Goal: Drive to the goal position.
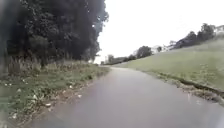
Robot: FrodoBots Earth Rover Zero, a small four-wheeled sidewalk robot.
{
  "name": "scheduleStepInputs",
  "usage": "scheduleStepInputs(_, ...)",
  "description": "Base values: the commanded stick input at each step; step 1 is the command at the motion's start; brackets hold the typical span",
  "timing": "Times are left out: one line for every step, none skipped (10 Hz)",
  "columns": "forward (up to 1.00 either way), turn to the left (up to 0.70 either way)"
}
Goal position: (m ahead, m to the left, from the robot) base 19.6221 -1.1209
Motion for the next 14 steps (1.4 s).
scheduleStepInputs(1.00,-0.21)
scheduleStepInputs(1.00,-0.40)
scheduleStepInputs(1.00,-0.40)
scheduleStepInputs(1.00,-0.40)
scheduleStepInputs(1.00,-0.40)
scheduleStepInputs(1.00,-0.40)
scheduleStepInputs(1.00,-0.05)
scheduleStepInputs(1.00,-0.01)
scheduleStepInputs(1.00,0.00)
scheduleStepInputs(1.00,0.00)
scheduleStepInputs(1.00,0.00)
scheduleStepInputs(1.00,0.00)
scheduleStepInputs(1.00,0.00)
scheduleStepInputs(1.00,0.00)
